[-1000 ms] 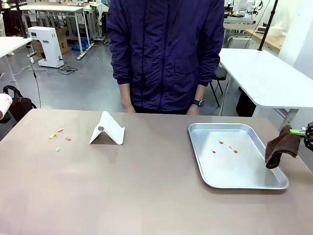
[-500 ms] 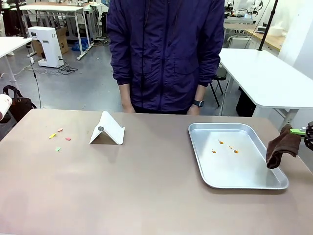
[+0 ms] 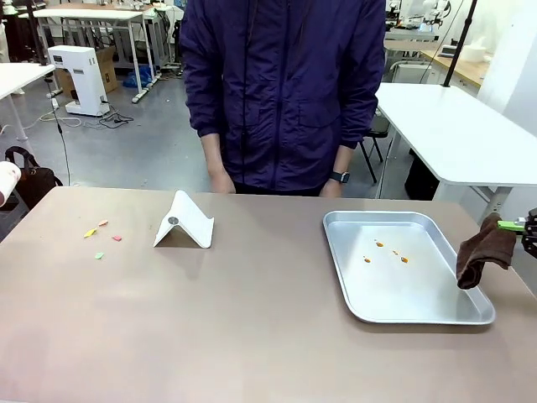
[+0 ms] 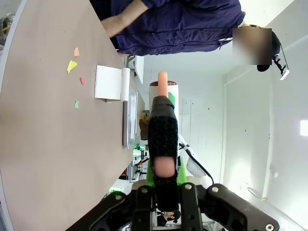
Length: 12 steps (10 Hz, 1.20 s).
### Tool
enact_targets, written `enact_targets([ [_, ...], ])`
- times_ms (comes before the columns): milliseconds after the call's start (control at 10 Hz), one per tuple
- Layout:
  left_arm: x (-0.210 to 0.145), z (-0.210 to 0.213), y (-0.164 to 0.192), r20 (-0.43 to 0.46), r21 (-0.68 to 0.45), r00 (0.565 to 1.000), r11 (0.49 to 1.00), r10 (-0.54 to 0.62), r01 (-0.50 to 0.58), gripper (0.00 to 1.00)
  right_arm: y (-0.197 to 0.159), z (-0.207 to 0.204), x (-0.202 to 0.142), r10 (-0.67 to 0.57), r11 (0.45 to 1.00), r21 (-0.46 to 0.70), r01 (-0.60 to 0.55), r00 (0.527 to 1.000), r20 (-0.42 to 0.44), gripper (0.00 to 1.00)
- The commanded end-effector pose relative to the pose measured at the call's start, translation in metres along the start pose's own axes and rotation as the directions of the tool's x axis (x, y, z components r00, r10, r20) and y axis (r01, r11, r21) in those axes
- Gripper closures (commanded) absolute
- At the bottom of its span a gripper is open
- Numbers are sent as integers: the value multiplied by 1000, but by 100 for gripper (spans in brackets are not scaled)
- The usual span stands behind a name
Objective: Clean the surface of the table.
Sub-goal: If a person points to the right, clean the right side of the table with your right hand, and if they point to the left, clean the left side with your left hand.
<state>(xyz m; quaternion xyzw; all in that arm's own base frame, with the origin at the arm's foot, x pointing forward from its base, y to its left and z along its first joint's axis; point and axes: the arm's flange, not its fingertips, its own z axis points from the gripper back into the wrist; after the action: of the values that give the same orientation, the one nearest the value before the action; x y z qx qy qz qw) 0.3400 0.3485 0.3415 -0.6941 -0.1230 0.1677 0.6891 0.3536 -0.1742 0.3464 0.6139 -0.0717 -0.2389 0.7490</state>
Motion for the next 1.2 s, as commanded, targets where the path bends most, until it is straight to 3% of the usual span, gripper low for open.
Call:
enact_targets([
  [0, -5, 1, -4, -7, 2, 1000, 1000, -17, 17, 88, 6, 2, -3, 4, 1000, 11, -4, 1000, -3, 100],
  [1100, -5, 1, -4, -7, 2, 1000, 1000, -17, 17, 88, 6, 2, -3, 4, 1000, 11, -4, 1000, -3, 100],
])
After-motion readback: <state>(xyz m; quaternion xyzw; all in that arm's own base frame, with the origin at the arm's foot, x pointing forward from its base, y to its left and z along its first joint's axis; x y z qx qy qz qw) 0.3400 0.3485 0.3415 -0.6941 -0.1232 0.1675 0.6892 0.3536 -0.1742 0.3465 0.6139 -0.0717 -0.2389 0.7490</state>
